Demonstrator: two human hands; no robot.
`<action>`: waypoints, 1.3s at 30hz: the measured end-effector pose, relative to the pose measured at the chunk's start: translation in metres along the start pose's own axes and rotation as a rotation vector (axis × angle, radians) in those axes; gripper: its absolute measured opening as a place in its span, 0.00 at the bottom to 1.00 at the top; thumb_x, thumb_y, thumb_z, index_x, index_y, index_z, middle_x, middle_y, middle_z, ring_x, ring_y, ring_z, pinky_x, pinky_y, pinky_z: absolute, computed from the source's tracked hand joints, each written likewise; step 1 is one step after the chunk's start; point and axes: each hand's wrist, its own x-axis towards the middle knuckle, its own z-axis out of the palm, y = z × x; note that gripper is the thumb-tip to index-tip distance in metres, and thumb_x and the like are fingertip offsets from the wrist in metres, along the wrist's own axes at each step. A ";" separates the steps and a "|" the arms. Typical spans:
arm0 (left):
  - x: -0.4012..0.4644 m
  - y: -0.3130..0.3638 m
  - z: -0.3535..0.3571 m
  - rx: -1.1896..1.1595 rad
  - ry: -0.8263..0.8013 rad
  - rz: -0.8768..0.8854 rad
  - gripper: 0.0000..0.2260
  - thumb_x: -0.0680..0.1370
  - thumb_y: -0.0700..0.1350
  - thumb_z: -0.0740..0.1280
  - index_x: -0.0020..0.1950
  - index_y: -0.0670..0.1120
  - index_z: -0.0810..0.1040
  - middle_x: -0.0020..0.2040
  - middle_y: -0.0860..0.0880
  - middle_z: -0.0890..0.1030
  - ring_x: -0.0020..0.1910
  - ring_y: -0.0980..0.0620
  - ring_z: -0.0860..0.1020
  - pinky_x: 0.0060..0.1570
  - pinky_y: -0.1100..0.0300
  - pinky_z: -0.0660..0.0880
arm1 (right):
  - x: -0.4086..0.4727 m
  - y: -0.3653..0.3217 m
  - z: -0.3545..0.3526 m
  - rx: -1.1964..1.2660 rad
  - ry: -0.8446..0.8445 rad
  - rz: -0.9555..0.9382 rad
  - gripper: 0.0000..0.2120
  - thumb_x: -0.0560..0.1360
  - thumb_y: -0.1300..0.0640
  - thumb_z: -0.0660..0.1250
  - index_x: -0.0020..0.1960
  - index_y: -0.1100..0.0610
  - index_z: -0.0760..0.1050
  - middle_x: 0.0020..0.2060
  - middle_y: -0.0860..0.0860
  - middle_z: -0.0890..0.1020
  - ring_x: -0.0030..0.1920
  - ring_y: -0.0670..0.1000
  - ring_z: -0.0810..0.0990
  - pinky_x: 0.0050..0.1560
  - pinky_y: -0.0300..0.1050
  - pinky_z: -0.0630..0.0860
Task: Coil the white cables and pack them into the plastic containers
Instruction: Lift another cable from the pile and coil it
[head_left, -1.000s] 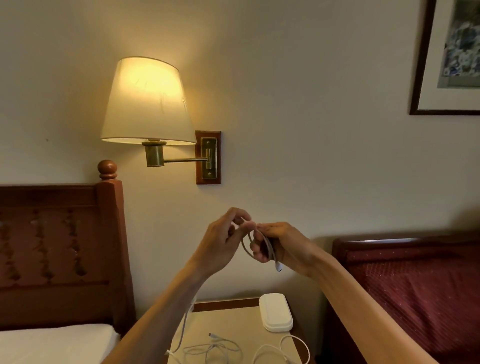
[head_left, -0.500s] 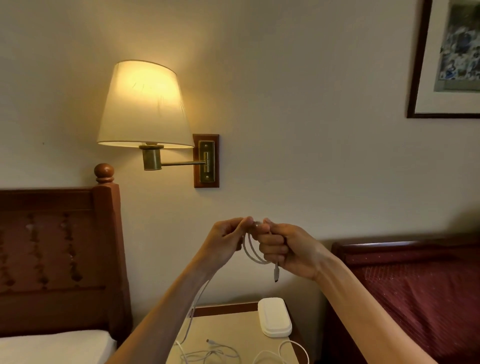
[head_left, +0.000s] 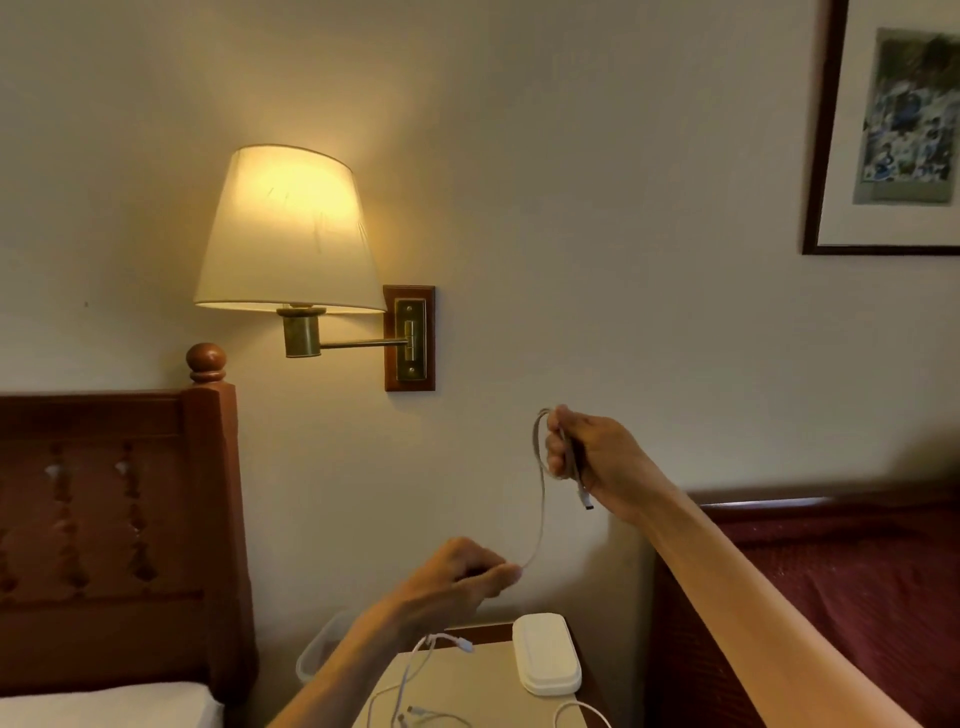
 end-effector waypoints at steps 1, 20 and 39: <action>0.001 0.012 -0.005 -0.015 -0.033 0.038 0.20 0.81 0.50 0.62 0.29 0.53 0.72 0.28 0.55 0.66 0.29 0.55 0.63 0.32 0.63 0.60 | 0.000 0.006 0.003 -0.097 0.013 -0.022 0.15 0.84 0.54 0.54 0.45 0.61 0.73 0.31 0.54 0.77 0.31 0.51 0.76 0.37 0.44 0.77; 0.018 -0.034 -0.036 0.119 0.425 0.150 0.11 0.80 0.52 0.60 0.41 0.49 0.73 0.33 0.54 0.71 0.32 0.58 0.69 0.34 0.65 0.65 | -0.004 0.037 0.018 -0.036 -0.174 0.247 0.18 0.85 0.54 0.48 0.40 0.56 0.68 0.27 0.48 0.62 0.28 0.46 0.59 0.29 0.38 0.60; -0.001 -0.079 -0.055 0.090 0.496 -0.124 0.13 0.83 0.47 0.58 0.40 0.47 0.72 0.30 0.57 0.70 0.30 0.59 0.66 0.35 0.57 0.65 | -0.014 0.023 -0.012 0.279 -0.170 0.252 0.13 0.82 0.52 0.53 0.42 0.56 0.67 0.25 0.47 0.64 0.25 0.45 0.64 0.30 0.38 0.65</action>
